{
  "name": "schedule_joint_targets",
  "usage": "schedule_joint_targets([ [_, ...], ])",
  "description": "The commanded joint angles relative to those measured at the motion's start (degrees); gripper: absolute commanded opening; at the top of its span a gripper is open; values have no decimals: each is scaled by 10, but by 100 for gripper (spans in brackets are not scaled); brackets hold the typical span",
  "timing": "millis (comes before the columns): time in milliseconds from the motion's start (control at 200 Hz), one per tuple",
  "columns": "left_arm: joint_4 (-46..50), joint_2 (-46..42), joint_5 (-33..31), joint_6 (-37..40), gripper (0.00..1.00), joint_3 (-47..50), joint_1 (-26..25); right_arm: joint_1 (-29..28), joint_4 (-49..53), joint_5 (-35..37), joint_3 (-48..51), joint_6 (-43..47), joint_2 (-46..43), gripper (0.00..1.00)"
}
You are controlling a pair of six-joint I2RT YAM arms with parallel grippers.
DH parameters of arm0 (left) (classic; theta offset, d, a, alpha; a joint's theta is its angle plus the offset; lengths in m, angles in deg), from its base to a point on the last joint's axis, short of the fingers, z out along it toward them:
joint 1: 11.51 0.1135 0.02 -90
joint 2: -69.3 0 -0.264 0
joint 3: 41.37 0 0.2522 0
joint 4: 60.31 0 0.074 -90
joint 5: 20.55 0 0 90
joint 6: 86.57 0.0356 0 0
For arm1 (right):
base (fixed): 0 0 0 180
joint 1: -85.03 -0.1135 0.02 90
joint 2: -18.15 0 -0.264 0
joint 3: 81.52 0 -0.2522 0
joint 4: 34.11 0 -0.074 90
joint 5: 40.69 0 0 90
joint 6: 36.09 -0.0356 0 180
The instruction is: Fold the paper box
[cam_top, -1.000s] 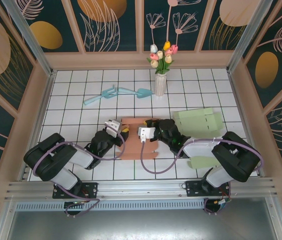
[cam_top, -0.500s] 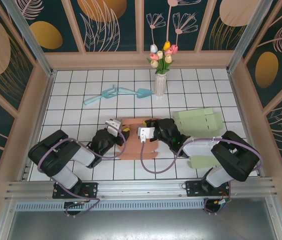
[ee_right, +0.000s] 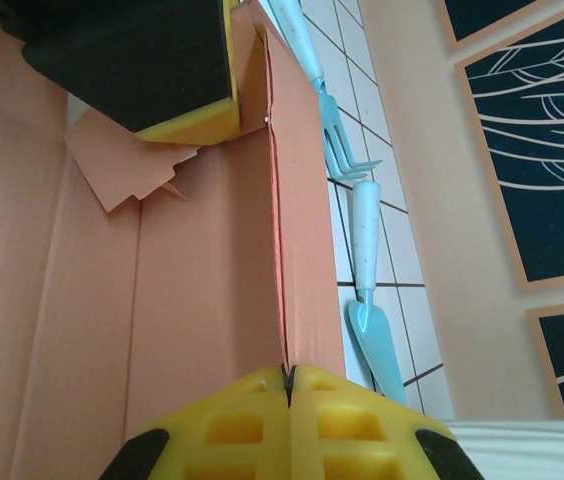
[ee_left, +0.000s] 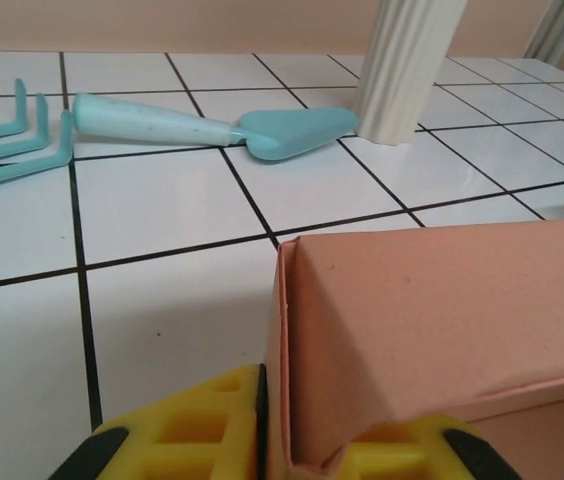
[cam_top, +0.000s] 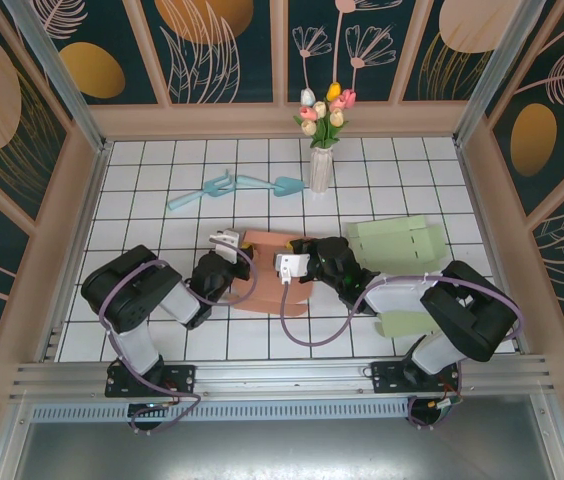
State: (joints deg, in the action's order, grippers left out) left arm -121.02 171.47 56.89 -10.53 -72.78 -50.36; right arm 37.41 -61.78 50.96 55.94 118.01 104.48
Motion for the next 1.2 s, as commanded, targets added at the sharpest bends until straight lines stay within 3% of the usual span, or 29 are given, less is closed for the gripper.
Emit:
schedule_joint_targets([
  [0,18,-9,-56,-21,29,-3,-5,-10,47,-36,10,-20,17,0],
  [100,17,-35,13,-15,45,13,-5,-10,49,-35,7,-25,19,0],
  [230,27,-89,58,-23,48,42,-5,-7,45,-31,6,-32,20,0],
  [470,11,-128,73,-23,57,112,-12,0,42,-12,2,-46,23,0],
  [766,-10,-87,10,-19,57,124,-13,0,48,-18,7,-40,19,0],
  [876,49,-79,-4,5,58,88,-12,0,48,-28,5,-35,22,0],
  [1196,39,-4,19,46,55,40,-13,0,46,-42,5,-36,25,0],
])
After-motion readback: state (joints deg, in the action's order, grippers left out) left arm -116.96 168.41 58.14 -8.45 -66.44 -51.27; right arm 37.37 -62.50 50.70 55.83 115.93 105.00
